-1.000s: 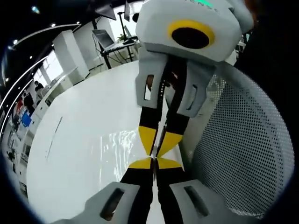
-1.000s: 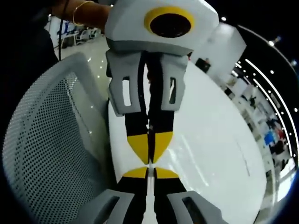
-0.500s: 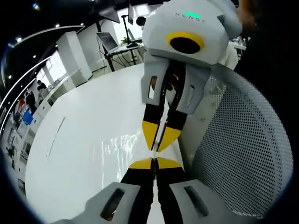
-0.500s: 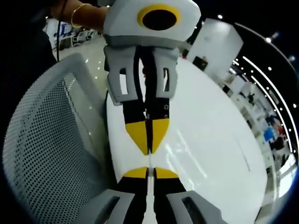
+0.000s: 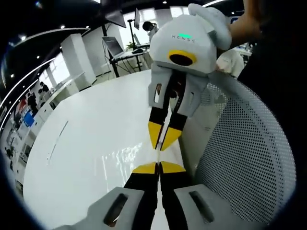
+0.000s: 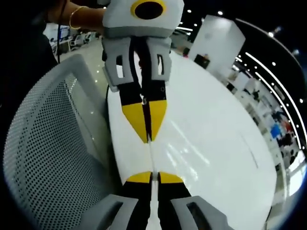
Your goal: Open the resealable bag by pulling the two sides of the seal apart until the entire bag opening is separated and visibly accessible.
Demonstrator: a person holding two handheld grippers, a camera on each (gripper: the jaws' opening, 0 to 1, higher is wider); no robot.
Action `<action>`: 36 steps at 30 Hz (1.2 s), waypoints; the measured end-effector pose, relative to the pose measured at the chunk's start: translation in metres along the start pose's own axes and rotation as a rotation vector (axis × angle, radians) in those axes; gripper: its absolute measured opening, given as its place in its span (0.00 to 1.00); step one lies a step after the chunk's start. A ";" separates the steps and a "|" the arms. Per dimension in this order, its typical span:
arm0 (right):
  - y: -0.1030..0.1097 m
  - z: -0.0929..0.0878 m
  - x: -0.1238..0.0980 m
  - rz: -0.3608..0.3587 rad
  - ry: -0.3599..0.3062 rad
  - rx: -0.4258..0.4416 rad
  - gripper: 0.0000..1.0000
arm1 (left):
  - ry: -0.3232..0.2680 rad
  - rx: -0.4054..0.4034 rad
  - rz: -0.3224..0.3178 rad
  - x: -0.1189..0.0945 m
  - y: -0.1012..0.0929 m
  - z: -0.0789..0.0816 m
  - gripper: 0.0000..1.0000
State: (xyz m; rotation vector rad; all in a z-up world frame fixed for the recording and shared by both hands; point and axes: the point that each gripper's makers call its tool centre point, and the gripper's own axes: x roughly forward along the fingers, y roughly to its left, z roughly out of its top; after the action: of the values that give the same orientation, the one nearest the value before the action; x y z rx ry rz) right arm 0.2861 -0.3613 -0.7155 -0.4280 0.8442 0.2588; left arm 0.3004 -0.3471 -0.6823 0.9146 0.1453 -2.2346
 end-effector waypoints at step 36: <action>0.003 0.031 -0.001 -0.002 -0.057 -0.038 0.00 | 0.046 0.025 0.045 0.010 0.005 -0.003 0.00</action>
State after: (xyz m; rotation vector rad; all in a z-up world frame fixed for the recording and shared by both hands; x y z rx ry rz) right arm 0.3051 -0.3447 -0.6973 -0.4544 0.7846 0.2845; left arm 0.3004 -0.3555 -0.6908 0.9734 0.1169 -2.1792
